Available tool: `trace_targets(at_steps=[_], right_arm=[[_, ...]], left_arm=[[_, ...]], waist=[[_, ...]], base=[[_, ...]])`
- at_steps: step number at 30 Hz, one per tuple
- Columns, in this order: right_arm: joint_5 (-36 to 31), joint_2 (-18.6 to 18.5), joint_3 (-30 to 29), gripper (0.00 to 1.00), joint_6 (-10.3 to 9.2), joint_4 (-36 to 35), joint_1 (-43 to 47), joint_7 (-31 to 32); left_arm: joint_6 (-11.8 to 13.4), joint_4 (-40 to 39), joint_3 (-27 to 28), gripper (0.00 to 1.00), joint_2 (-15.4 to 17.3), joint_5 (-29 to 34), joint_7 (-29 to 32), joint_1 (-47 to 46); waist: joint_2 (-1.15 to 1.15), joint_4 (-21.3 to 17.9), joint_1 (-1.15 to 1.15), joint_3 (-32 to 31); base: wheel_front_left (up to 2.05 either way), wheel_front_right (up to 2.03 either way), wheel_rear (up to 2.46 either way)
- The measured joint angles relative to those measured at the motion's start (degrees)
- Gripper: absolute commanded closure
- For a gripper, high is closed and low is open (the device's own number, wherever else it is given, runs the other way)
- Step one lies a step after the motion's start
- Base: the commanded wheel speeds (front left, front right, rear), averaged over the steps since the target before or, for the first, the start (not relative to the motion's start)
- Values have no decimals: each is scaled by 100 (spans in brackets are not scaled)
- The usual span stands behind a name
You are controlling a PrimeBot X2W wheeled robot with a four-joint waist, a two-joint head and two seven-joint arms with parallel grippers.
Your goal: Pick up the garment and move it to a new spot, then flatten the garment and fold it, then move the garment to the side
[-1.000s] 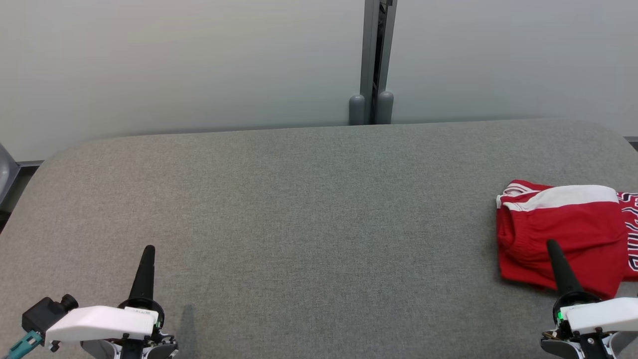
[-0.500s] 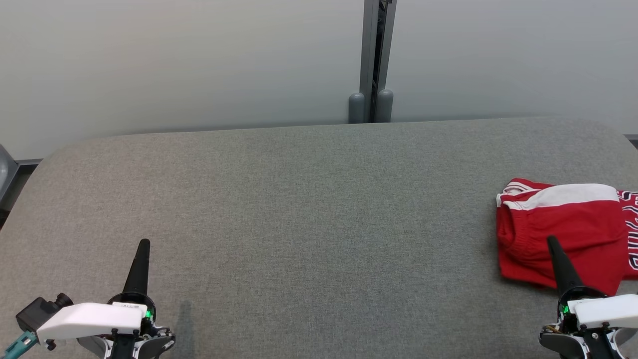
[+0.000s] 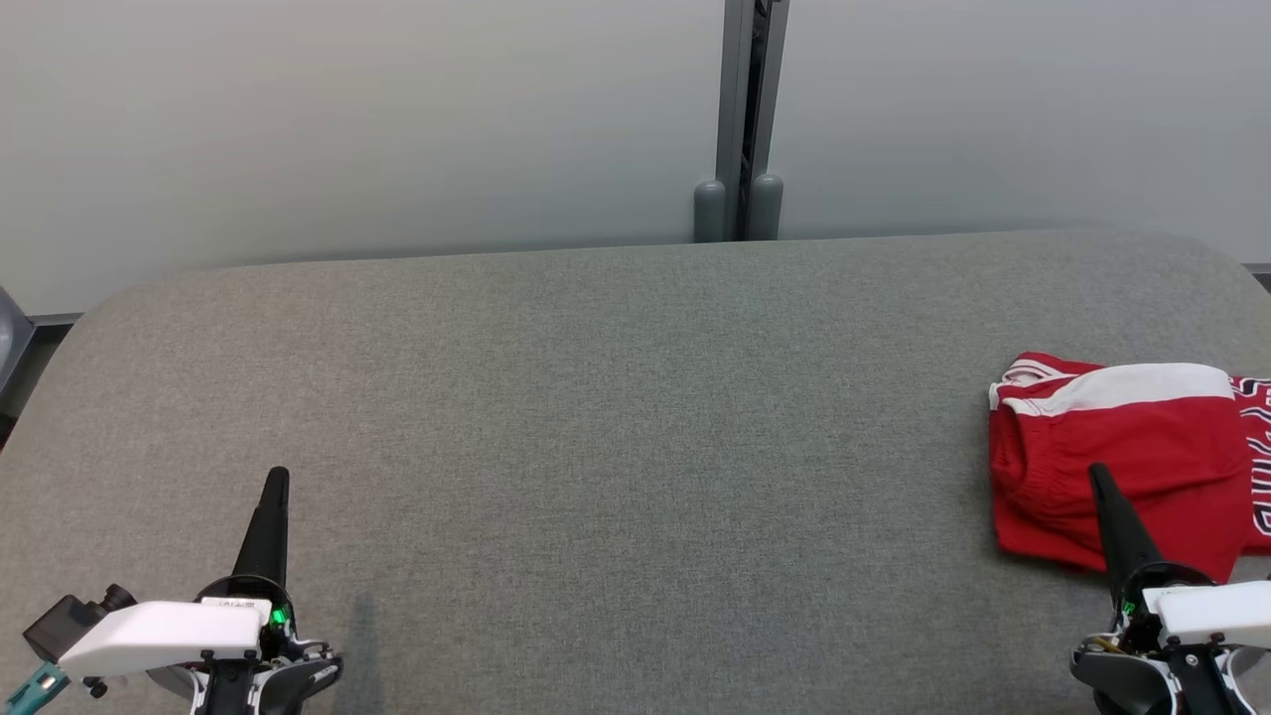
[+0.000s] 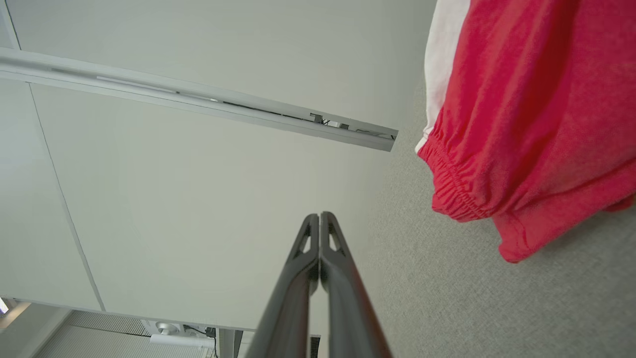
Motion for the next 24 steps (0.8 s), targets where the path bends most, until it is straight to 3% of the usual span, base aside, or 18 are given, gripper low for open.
trace_targets(at_steps=[24], right_arm=[[867,74,-105,100,0,133,-141,176]], left_arm=[[-201,49,307,100,-141,-701,268,-122]], waist=[[0,-13,0,53]], base=[[0,0,0]])
